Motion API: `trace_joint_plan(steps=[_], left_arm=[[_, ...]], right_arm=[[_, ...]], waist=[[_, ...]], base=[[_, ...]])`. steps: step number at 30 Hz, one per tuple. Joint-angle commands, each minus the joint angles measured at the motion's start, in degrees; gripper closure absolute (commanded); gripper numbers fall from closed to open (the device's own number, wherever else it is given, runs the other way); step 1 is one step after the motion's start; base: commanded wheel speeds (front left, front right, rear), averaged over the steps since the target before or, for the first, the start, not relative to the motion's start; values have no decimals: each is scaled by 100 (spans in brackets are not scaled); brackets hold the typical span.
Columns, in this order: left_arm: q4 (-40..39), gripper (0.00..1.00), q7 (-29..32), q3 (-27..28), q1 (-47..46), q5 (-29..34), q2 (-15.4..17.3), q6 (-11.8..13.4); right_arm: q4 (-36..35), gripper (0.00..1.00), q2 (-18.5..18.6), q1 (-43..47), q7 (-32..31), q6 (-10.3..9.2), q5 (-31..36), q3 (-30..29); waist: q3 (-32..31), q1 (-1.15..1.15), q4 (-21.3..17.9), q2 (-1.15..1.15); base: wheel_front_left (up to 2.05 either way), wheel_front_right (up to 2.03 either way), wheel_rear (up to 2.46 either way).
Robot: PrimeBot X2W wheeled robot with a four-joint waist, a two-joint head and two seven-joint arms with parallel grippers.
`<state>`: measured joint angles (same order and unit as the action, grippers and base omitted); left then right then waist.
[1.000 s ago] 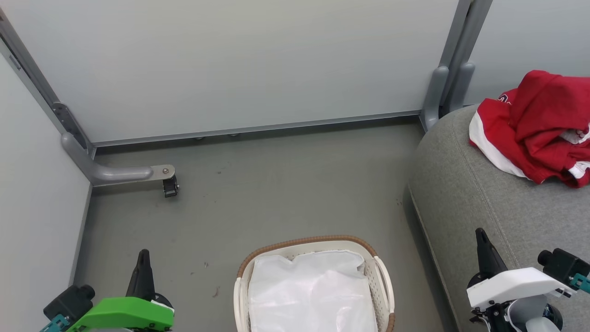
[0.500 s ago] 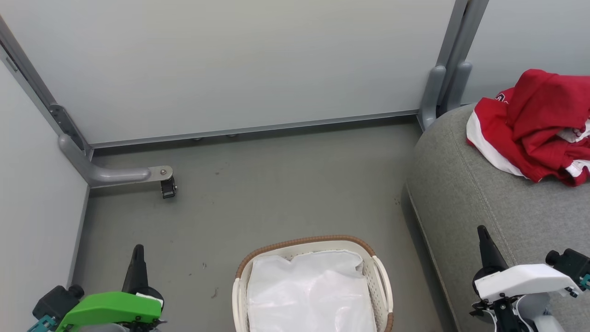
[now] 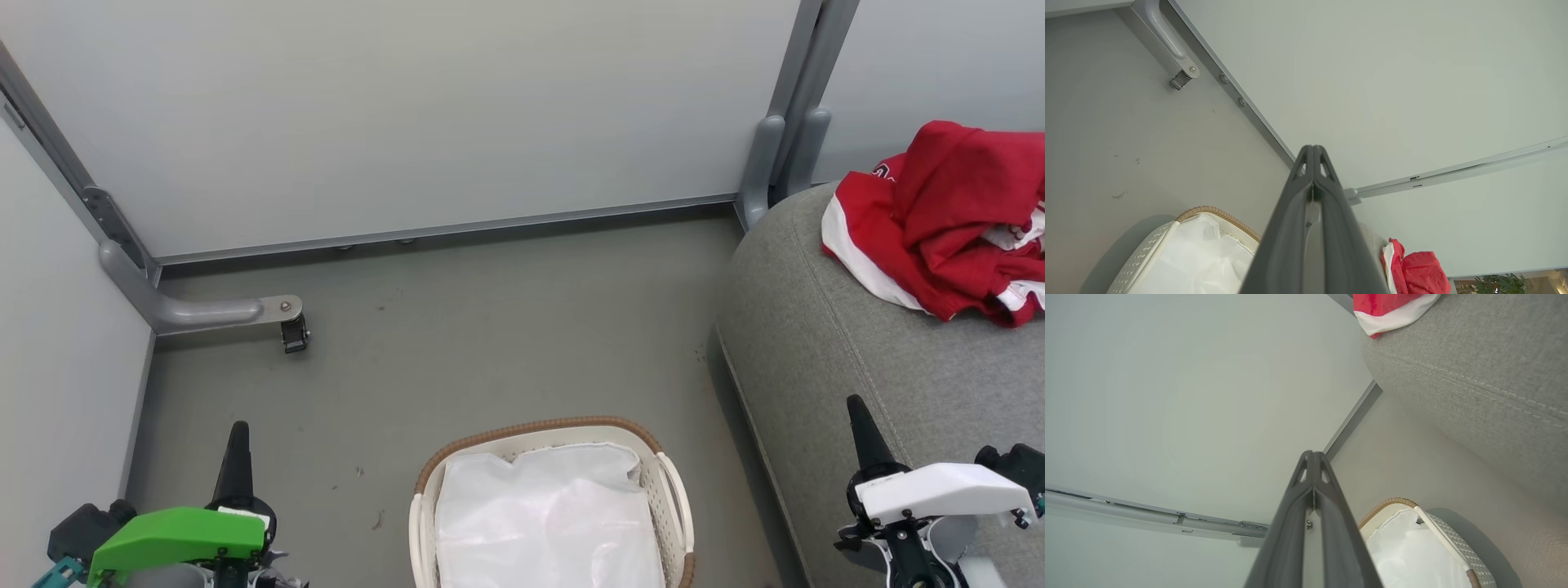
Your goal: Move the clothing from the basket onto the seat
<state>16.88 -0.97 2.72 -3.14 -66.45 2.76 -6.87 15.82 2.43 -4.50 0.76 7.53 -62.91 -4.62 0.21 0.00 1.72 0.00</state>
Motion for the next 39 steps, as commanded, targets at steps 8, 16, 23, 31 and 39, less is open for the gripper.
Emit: trace_joint_plan(steps=[8, 16, 23, 31, 39], left_arm=[[-113, 100, 157, 90, -198, -509, 16, -27], [-146, 100, 265, 149, -217, -885, 17, -37], [-172, 100, 352, 195, -251, -1202, 17, -45], [-202, 100, 456, 242, -270, -1547, 18, -56], [-232, 100, 550, 289, -305, -1871, 19, -64]], right_arm=[[-92, 100, 42, -134, -142, -4, -571, -53], [-114, 100, 45, -147, -250, -4, -1009, -81], [-129, 100, 47, -149, -342, -4, -1362, -104], [-144, 100, 50, -166, -444, -4, -1757, -128], [-158, 100, 53, -181, -534, -4, -2119, -150]], waist=[[0, 0, -24, 0], [-1, 0, -46, 0], [-1, 0, -66, 0], [-1, 0, -89, 0], [-2, 0, -111, 0]], base=[[0, 0, 0], [0, 0, 0], [0, 0, 0], [0, 0, 0], [0, 0, 0]])
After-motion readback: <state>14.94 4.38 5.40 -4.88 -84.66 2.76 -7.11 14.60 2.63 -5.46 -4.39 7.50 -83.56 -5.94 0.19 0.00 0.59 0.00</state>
